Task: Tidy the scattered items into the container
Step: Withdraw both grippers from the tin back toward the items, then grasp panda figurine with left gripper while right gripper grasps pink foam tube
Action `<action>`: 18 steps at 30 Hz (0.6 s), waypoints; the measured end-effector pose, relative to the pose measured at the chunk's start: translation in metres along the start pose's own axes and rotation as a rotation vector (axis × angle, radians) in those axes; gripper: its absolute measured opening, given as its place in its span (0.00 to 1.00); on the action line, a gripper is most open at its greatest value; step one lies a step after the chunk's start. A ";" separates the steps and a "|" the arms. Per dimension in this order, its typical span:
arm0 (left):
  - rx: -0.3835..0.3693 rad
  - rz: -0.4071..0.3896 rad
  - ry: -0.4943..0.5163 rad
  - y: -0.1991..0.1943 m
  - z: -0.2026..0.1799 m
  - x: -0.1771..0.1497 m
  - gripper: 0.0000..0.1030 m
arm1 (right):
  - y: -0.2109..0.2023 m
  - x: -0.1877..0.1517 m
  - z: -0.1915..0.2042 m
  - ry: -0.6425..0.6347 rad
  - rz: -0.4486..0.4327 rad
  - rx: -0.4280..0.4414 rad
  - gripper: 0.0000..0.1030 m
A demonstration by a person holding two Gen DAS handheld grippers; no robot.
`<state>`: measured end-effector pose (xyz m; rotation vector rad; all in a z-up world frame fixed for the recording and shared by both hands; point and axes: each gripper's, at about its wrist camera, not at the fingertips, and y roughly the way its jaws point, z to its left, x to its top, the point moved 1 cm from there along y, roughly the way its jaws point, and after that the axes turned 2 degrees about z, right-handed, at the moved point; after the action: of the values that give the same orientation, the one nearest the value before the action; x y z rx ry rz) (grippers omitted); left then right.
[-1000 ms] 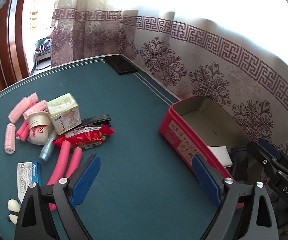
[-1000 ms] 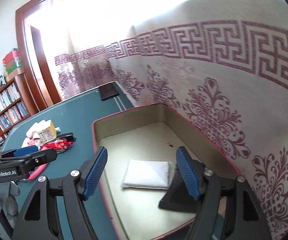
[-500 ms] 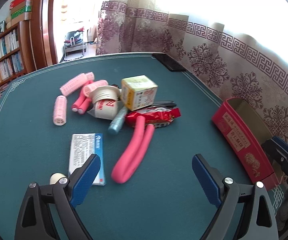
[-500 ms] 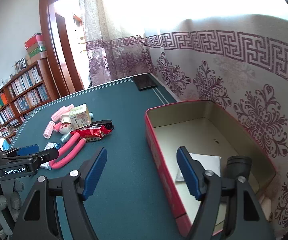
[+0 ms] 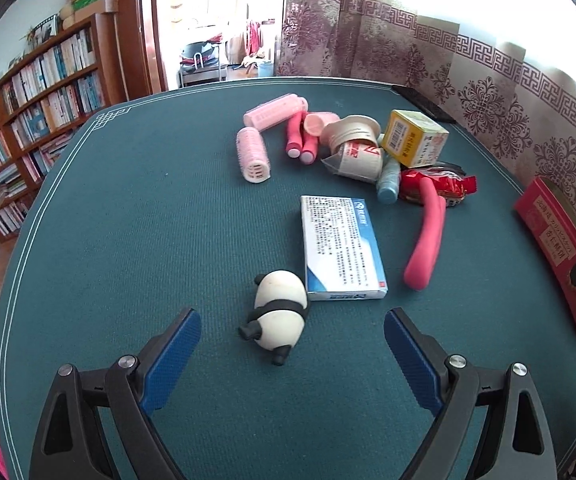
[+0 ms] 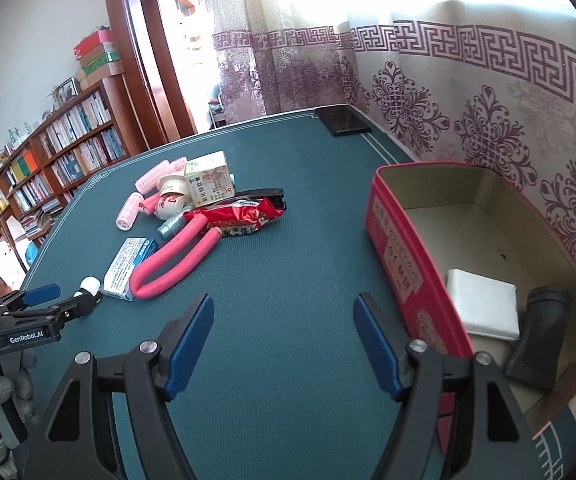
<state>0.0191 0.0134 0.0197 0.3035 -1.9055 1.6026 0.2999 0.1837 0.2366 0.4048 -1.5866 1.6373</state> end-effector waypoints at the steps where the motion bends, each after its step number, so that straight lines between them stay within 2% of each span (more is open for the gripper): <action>1: -0.002 0.003 -0.006 0.002 0.003 -0.001 0.92 | 0.002 0.000 0.003 -0.004 0.007 0.004 0.74; 9: -0.015 0.037 -0.022 0.023 0.013 -0.002 0.92 | 0.014 -0.003 0.019 -0.037 0.055 0.023 0.74; 11: -0.015 0.033 -0.020 0.026 0.013 -0.001 0.88 | 0.018 -0.004 0.022 -0.041 0.066 0.028 0.74; 13: 0.015 0.029 -0.019 0.029 0.014 0.000 0.61 | 0.022 -0.005 0.025 -0.044 0.079 0.034 0.74; 14: 0.026 0.019 -0.012 0.030 0.013 0.001 0.58 | 0.025 -0.006 0.026 -0.047 0.087 0.034 0.73; 16: 0.023 0.014 -0.006 0.029 0.014 0.001 0.44 | 0.030 -0.007 0.029 -0.054 0.103 0.029 0.73; 18: 0.030 0.008 0.014 0.029 0.011 0.001 0.39 | 0.035 -0.008 0.031 -0.058 0.120 0.034 0.74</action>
<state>-0.0011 0.0102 -0.0041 0.2962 -1.8758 1.6360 0.2704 0.1553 0.2116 0.3845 -1.6557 1.7600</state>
